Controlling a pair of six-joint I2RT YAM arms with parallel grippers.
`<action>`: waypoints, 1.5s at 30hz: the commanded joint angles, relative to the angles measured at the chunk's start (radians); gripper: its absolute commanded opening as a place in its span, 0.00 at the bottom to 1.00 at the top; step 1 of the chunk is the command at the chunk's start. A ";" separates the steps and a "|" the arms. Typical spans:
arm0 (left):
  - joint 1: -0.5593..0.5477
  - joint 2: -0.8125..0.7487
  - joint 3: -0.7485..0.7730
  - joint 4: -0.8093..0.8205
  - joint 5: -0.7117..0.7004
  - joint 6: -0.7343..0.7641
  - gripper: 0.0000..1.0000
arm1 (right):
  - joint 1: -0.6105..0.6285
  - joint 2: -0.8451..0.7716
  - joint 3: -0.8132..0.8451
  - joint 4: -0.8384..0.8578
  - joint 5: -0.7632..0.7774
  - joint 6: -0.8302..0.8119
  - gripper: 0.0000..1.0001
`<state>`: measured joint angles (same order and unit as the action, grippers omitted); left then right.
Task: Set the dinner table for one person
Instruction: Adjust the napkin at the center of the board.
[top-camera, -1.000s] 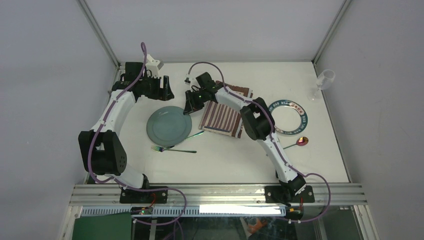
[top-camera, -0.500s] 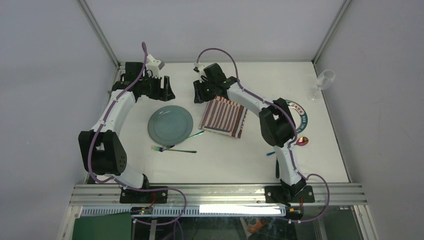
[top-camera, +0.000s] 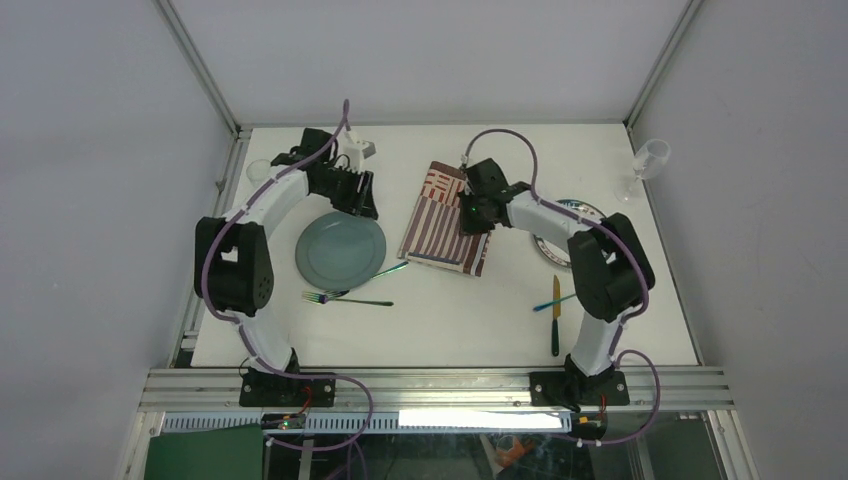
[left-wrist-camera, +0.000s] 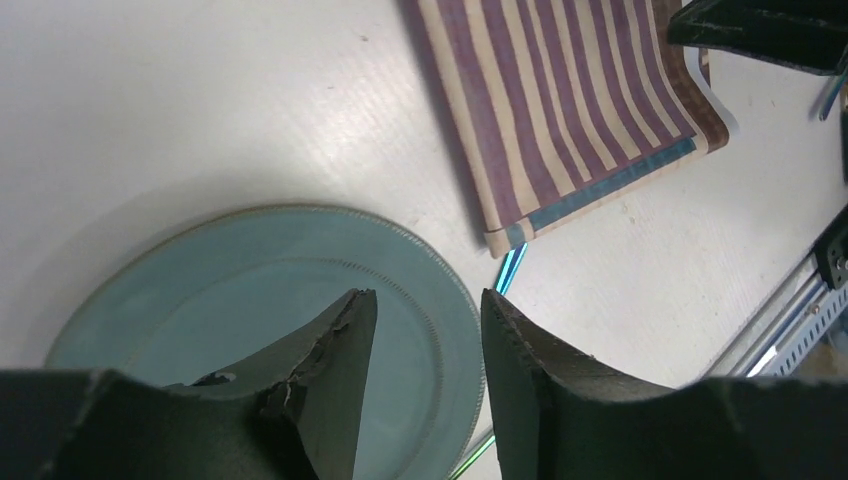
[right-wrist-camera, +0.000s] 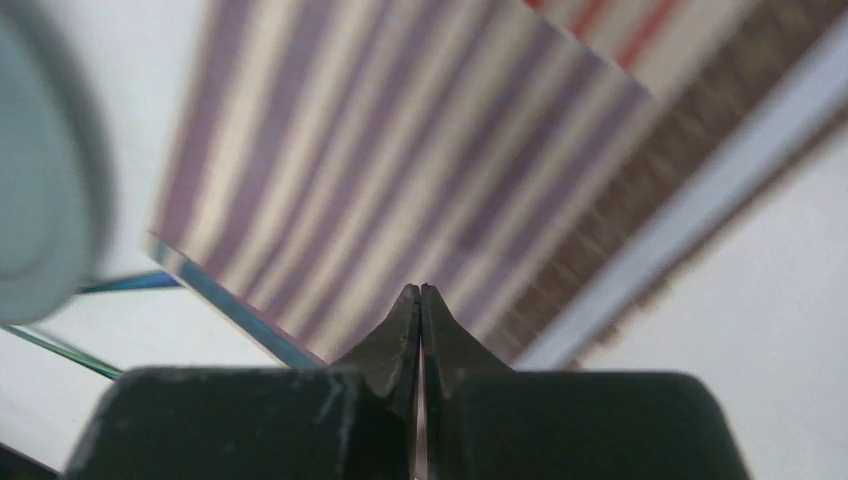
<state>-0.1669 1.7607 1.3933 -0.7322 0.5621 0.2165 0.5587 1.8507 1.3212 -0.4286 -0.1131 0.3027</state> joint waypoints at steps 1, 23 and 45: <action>-0.083 0.058 0.093 -0.035 0.046 0.041 0.46 | -0.013 -0.235 -0.149 0.007 0.082 0.062 0.03; -0.264 0.355 0.406 -0.109 -0.007 0.035 0.45 | -0.002 -0.495 -0.393 -0.074 -0.085 0.191 0.13; -0.269 0.508 0.509 -0.150 -0.005 0.009 0.43 | 0.135 -0.126 -0.242 -0.026 -0.012 0.177 0.00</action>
<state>-0.4267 2.2673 1.8610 -0.8764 0.5480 0.2298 0.6945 1.6836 1.0245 -0.4740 -0.1669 0.4808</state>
